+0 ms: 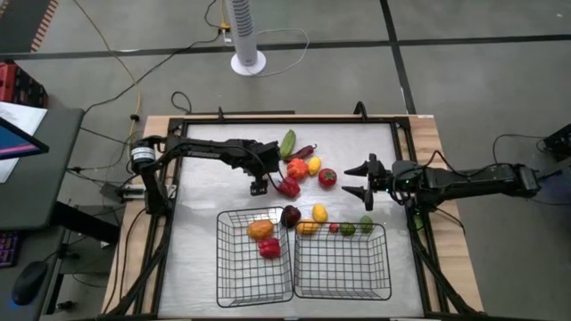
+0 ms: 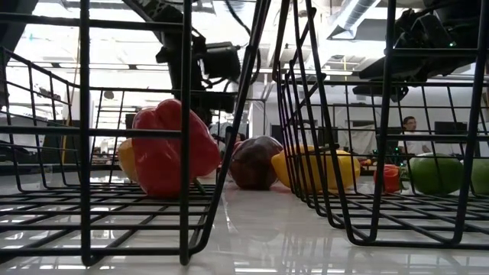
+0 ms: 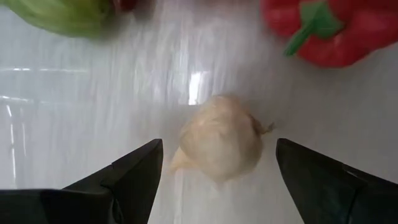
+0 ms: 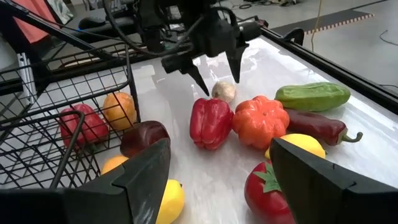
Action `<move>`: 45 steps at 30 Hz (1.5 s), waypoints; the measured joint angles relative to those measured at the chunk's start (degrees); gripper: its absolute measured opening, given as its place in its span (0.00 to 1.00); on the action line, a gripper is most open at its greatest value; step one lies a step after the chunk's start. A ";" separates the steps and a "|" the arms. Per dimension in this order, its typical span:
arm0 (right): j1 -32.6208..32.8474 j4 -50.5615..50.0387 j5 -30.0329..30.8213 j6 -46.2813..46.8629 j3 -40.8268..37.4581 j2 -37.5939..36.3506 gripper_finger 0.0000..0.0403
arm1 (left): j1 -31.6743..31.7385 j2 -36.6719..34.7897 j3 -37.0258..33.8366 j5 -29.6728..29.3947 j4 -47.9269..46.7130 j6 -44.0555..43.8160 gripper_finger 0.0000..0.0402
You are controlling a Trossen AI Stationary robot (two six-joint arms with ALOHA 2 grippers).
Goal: Sort produce into baskets
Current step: Put the white garlic into the left black wire basket
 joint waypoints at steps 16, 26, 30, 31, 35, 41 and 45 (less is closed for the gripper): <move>-0.02 0.02 0.04 0.48 0.00 0.01 0.75 | -0.48 0.02 -4.59 -1.62 7.58 -1.37 0.58; -0.02 0.01 0.07 0.48 0.00 0.01 0.75 | -0.45 -2.47 -2.66 -2.18 1.64 -1.97 0.35; -0.02 0.11 0.09 0.50 0.00 -0.01 0.75 | -0.46 -6.60 1.60 -4.70 -4.70 -2.34 0.37; -0.02 0.10 0.09 0.50 0.00 -0.01 0.75 | -0.46 -7.91 2.83 -4.66 -5.63 -2.77 0.37; -0.02 0.07 0.09 0.50 0.00 0.01 0.75 | -0.92 -13.80 7.39 0.16 -6.47 -6.74 0.38; -0.02 -0.05 0.09 0.52 0.00 -0.01 0.75 | -3.21 -20.49 7.86 17.77 3.01 -17.34 0.38; 0.02 -0.06 0.09 0.53 0.00 0.00 0.75 | -7.15 -21.13 7.81 19.45 5.76 -22.48 0.38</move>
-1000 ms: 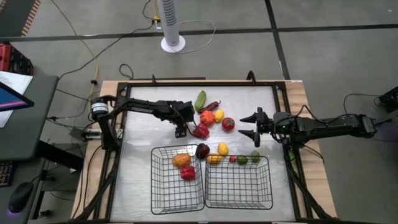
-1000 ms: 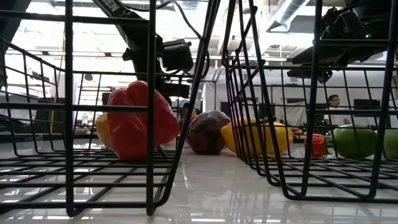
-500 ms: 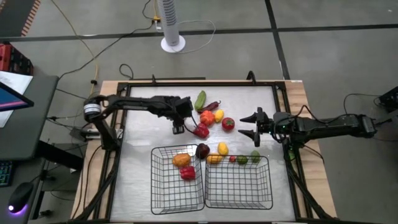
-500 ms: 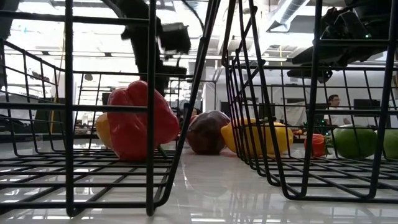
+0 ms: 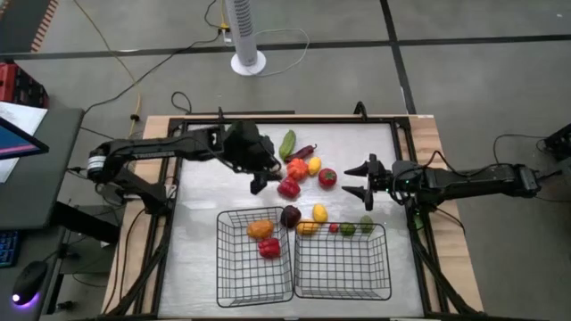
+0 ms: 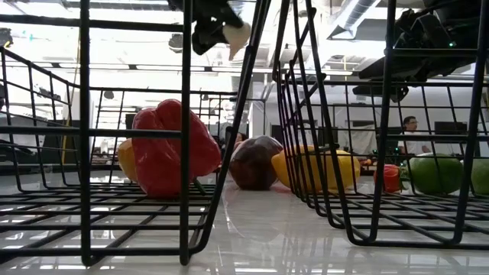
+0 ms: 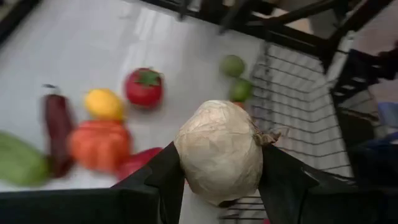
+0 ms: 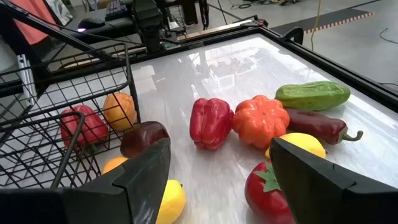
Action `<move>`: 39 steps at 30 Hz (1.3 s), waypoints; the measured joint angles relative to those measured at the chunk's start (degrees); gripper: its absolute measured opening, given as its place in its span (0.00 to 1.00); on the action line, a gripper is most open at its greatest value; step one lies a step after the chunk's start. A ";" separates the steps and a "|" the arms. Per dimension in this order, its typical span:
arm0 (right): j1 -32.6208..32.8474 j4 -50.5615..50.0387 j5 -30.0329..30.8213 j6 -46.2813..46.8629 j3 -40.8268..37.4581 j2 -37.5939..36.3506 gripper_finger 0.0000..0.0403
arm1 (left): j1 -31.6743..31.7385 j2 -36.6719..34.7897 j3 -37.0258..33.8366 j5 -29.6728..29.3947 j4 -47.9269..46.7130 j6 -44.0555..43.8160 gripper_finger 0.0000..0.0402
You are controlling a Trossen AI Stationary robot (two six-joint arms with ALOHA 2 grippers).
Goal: Sort produce into baskets
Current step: Put the white garlic into the left black wire basket
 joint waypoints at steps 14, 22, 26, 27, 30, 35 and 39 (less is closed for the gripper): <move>-0.02 0.14 0.00 0.41 0.00 0.01 0.75 | -15.96 1.35 -0.07 -1.79 4.31 -6.44 0.38; -0.02 -0.01 0.00 0.55 0.00 0.01 0.75 | -22.03 1.31 -0.07 -6.59 -1.81 -9.99 0.38; -0.02 0.00 0.00 0.55 0.00 0.01 0.75 | -24.35 1.31 -0.07 -9.09 -4.70 -11.07 0.38; -0.02 0.01 0.00 0.66 0.00 -0.01 0.75 | -24.71 1.31 -0.07 -9.75 -5.25 -11.33 0.38; -0.02 0.00 -0.02 1.00 0.00 0.00 0.75 | -25.67 1.31 -0.07 -10.99 -6.77 -12.85 0.38; -0.02 0.00 -0.02 1.03 0.00 0.00 0.75 | -26.87 1.31 -0.07 -11.97 -7.07 -15.06 0.38; -0.02 -0.01 -0.02 1.02 0.00 0.01 0.75 | -27.46 1.31 -0.07 -14.23 -7.07 -15.45 0.39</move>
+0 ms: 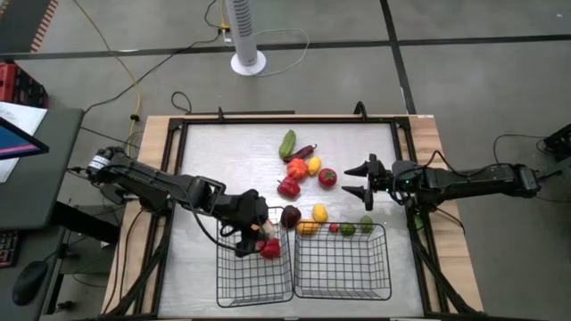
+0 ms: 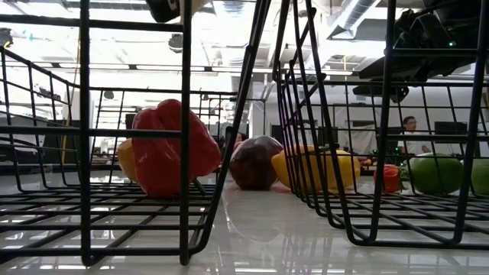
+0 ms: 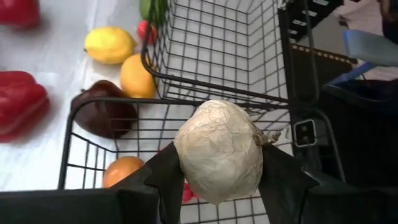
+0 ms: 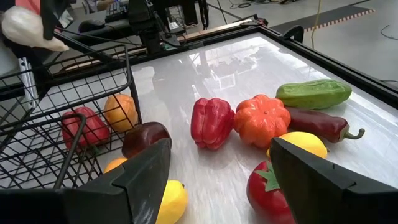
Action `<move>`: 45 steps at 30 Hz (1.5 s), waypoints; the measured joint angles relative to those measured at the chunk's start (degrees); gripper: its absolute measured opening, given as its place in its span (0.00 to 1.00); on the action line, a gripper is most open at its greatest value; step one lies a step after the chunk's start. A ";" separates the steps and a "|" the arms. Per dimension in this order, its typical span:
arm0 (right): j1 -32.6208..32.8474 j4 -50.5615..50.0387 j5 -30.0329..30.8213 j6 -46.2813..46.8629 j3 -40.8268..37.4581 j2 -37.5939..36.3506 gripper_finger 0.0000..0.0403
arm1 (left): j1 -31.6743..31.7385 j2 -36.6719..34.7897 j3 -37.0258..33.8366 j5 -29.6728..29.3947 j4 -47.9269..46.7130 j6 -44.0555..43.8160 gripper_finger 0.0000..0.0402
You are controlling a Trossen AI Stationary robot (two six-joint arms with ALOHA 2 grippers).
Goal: Sort produce into baskets
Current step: Put the white garlic into the left black wire basket
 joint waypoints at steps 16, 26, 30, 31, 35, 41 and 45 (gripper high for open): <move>0.00 0.00 -0.02 -0.02 0.00 0.00 0.75 | -0.11 -0.01 0.00 -4.00 -0.04 0.20 0.47; 0.02 0.00 -0.02 -0.02 0.00 -0.02 0.75 | -0.09 0.00 0.00 -4.04 -0.04 0.20 0.47; 0.01 0.00 -0.02 -0.02 0.00 -0.01 0.75 | -0.09 0.00 0.00 -4.04 -0.07 0.12 0.47; 0.00 0.00 -0.02 -0.02 0.00 0.00 0.75 | -0.09 0.00 0.00 -4.04 -0.07 0.11 0.47; 0.00 0.00 -0.02 -0.02 0.00 0.00 0.75 | -0.09 0.00 0.00 -4.16 -0.07 0.08 0.47; 0.00 0.00 -0.02 -0.01 0.00 0.00 0.75 | -0.06 -0.01 0.00 -10.00 -0.91 0.24 0.48; 0.01 -0.01 -0.02 -0.02 0.00 -0.01 0.75 | -0.07 0.00 0.00 -10.61 -1.70 0.20 0.52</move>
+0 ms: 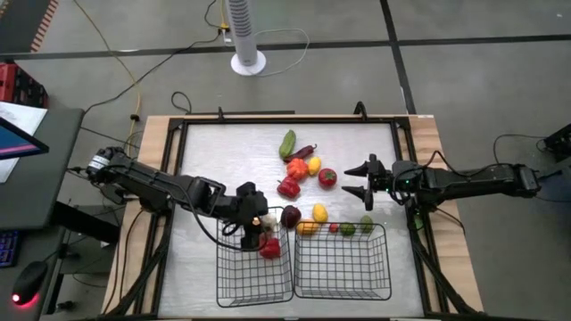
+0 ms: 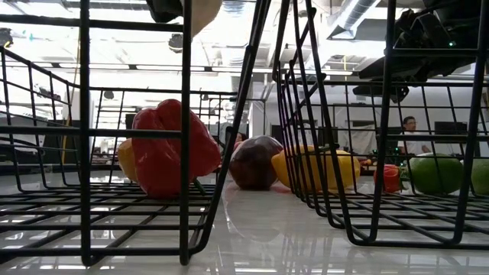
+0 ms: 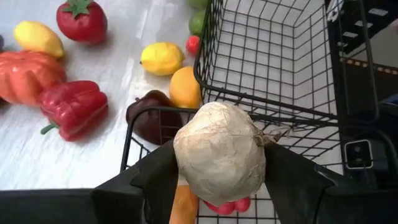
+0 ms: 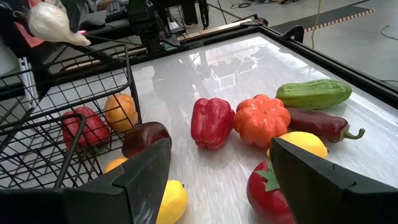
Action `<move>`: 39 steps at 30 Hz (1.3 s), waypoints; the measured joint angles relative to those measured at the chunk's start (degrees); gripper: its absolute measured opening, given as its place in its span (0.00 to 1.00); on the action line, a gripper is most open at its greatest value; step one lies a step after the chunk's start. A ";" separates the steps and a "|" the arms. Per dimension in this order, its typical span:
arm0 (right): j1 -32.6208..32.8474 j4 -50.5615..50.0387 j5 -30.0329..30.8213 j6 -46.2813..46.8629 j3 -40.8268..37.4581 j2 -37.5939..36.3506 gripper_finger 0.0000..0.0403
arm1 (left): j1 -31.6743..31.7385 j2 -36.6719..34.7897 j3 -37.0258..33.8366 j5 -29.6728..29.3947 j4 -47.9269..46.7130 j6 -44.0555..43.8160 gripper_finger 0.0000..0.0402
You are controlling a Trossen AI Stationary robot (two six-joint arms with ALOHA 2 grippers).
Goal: Sort produce into baskets
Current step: Put the white garlic into the left black wire basket, then put the green cucumber into the left black wire basket
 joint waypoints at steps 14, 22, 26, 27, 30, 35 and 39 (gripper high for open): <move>0.01 -0.02 0.00 0.00 0.00 0.00 0.75 | 0.00 0.00 0.00 -0.32 -0.03 -0.20 0.64; -0.01 1.74 0.00 0.42 0.00 -0.01 0.75 | 4.49 0.29 0.00 -11.72 0.11 1.18 0.64; 0.03 2.02 0.00 1.03 0.00 -0.01 0.75 | 12.47 2.76 -0.09 -9.72 0.73 1.30 0.64; 0.13 1.81 0.00 1.05 0.00 -0.01 0.75 | 14.49 3.51 -0.04 -9.13 1.87 1.61 0.64; 0.90 1.49 0.04 1.05 0.00 0.01 0.75 | 20.63 6.64 -0.04 -6.15 2.63 2.51 0.64; 1.81 1.46 0.07 0.57 0.00 -0.01 0.75 | 31.24 11.71 -0.01 -0.85 6.98 0.23 0.64; 1.79 1.91 0.05 -0.48 0.00 -0.01 0.75 | 37.96 15.87 0.98 2.74 9.58 -1.14 0.64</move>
